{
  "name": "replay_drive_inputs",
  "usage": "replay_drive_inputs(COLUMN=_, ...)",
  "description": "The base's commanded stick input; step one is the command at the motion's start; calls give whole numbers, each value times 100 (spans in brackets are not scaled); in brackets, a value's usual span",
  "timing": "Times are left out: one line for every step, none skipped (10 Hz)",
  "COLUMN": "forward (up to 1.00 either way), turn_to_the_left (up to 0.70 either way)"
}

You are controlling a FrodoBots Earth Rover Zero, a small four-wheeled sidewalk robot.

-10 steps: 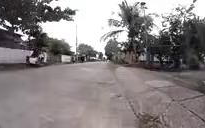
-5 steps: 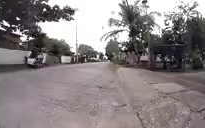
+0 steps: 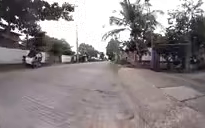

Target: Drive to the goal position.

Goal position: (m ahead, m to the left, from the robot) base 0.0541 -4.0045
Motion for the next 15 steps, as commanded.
replay_drive_inputs(forward=70, turn_to_the_left=0)
replay_drive_inputs(forward=70, turn_to_the_left=0)
replay_drive_inputs(forward=70, turn_to_the_left=0)
replay_drive_inputs(forward=70, turn_to_the_left=-11)
replay_drive_inputs(forward=70, turn_to_the_left=-20)
replay_drive_inputs(forward=70, turn_to_the_left=-2)
replay_drive_inputs(forward=70, turn_to_the_left=0)
replay_drive_inputs(forward=70, turn_to_the_left=-19)
replay_drive_inputs(forward=70, turn_to_the_left=-10)
replay_drive_inputs(forward=70, turn_to_the_left=0)
replay_drive_inputs(forward=70, turn_to_the_left=-8)
replay_drive_inputs(forward=70, turn_to_the_left=-25)
replay_drive_inputs(forward=70, turn_to_the_left=0)
replay_drive_inputs(forward=70, turn_to_the_left=-19)
replay_drive_inputs(forward=70, turn_to_the_left=-11)
